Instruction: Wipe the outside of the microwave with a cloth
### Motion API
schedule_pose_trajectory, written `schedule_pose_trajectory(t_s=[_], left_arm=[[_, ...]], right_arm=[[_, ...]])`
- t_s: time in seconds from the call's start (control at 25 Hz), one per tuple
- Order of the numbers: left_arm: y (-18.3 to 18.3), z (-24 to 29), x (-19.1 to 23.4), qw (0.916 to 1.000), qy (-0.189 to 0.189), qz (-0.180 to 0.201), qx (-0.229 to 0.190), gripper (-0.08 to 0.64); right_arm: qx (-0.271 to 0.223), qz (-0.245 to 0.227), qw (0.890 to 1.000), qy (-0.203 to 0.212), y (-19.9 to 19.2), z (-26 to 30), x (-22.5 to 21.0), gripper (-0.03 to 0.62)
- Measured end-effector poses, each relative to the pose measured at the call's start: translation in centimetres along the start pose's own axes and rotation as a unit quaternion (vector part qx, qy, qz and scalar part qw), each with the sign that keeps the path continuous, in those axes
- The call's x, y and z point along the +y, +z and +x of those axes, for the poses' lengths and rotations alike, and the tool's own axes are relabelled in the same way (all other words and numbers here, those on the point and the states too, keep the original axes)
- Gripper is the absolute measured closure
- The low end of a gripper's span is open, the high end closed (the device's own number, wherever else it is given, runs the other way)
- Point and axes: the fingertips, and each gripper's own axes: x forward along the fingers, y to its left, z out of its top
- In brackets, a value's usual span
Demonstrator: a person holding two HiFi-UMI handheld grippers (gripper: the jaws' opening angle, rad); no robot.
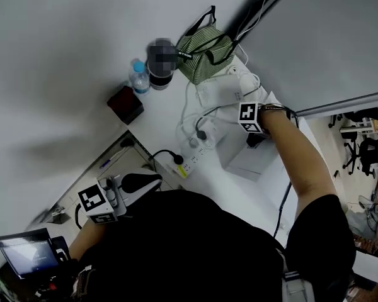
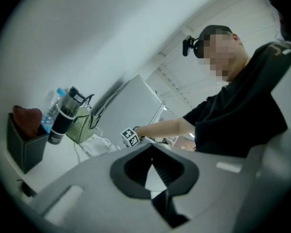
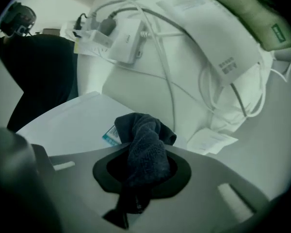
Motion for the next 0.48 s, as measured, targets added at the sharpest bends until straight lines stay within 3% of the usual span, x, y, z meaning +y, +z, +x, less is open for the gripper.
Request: schedule_pose_trajectory(t_s=[0.2,0.32,0.48], left_arm=[[-0.3,-2.0,0.5,0.9992,0.04,-0.001,-0.008,0.557],[0.3,-1.3,1.1,0.9997,0.019,0.004,-0.012,0.557],[2.2,0.7,0.2,0.9992,-0.028,0.023,-0.017,0.557]], right_arm=[[0.022,-0.029,0.999,0.003,2.1,2.1,-0.2,0.528],[-0.009,-0.041,0.999,0.005,0.5,-1.6,1.4,0.528],[-0.076,-0.07,0.995,-0.009,-3.9,-9.9,7.1,0.528]])
